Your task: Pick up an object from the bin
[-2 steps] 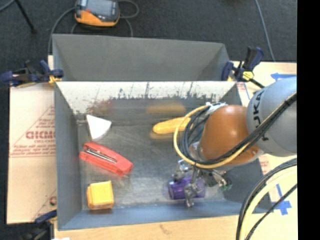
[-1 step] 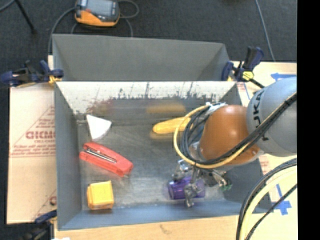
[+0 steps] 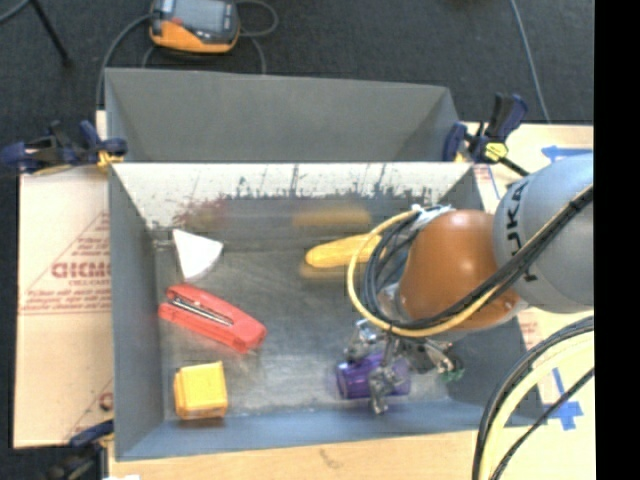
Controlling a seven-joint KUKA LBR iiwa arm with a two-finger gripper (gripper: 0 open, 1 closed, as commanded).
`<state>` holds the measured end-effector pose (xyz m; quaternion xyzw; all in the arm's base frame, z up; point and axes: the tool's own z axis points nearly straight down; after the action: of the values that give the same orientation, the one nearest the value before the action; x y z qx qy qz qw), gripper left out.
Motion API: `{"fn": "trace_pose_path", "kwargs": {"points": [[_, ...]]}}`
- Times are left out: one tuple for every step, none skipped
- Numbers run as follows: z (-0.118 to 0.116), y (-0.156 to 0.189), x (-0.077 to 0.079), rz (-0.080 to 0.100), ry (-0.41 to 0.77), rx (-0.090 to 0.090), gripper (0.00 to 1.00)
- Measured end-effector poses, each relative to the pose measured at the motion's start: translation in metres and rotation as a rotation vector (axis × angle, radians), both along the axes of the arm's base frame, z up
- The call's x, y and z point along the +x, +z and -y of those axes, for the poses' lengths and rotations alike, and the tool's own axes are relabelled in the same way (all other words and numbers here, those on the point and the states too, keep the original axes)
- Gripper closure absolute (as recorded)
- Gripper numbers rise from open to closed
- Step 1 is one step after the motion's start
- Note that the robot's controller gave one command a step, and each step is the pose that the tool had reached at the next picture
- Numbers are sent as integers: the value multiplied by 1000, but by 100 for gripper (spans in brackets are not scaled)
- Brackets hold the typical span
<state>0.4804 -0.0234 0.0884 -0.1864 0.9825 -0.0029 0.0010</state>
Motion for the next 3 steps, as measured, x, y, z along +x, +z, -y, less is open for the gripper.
{"fn": "trace_pose_path", "kwargs": {"points": [[0, 0, 0, 0, 1, 0, 100], [0, 0, 0, 0, 1, 0, 100], [0, 0, 0, 0, 2, 0, 100]]}}
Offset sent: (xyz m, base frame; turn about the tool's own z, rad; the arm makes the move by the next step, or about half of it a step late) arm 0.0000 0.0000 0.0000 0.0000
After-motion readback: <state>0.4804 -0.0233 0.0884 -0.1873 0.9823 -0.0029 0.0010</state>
